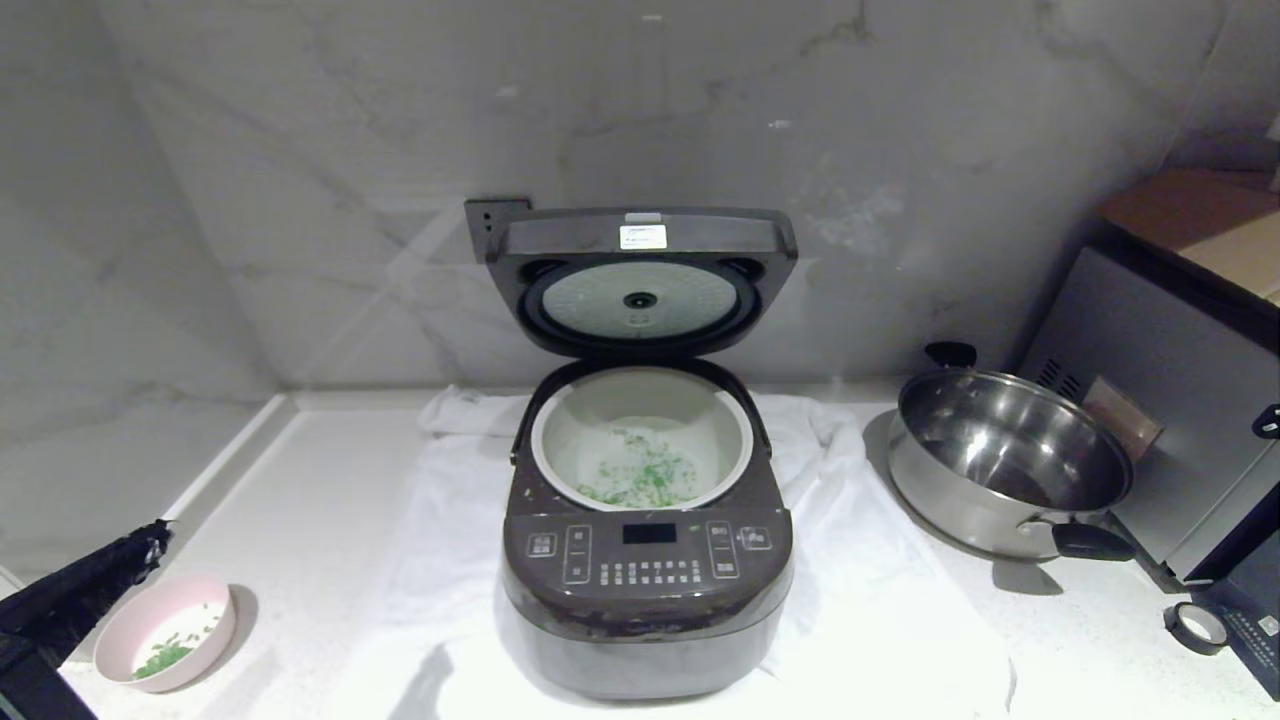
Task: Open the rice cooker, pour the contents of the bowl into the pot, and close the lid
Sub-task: Turn on the tap
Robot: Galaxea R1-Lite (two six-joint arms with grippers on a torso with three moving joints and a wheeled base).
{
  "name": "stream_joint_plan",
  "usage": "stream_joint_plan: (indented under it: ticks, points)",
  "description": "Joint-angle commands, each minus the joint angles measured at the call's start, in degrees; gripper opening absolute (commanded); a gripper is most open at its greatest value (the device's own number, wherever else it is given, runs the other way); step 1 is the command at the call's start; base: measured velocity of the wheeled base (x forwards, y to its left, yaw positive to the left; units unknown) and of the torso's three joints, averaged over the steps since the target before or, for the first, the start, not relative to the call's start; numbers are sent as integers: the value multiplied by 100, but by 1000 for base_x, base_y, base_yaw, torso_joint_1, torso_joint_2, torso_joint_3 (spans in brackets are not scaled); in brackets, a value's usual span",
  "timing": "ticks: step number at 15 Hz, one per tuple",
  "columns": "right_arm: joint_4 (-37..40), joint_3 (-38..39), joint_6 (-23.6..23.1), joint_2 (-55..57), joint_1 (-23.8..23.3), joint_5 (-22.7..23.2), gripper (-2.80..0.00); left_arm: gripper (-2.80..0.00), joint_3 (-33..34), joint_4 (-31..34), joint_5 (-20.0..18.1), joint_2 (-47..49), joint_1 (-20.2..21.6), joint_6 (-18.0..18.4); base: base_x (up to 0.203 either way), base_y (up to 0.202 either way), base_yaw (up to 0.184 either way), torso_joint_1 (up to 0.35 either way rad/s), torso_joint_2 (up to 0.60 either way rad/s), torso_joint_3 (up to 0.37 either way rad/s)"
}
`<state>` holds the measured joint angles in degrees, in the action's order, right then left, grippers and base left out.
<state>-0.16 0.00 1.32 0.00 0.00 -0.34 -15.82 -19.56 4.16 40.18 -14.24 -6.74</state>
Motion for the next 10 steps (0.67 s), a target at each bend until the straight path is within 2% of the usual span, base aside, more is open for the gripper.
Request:
stream_joint_plan:
  ticks: [1,4,7,9,10]
  points:
    - [-2,0,0,0,0,-1,-280,-280,86,313,5,-910,39,63,0,0,0,0,0,0]
    - [-2,0,0,0,0,-1,-280,-280,-21,1218,-8,-1655,360,175,0,0,0,0,0,0]
    - [-2,0,0,0,0,-1,-280,-280,-17,1334,-46,-2205,816,532,0,0,0,0,0,0]
    - [-2,0,0,0,0,-1,-280,-280,50,1535,16,-2481,1079,913,0,0,0,0,0,0]
    - [-2,0,0,0,0,-1,-280,-280,50,1563,-35,-2641,1194,944,0,0,0,0,0,0]
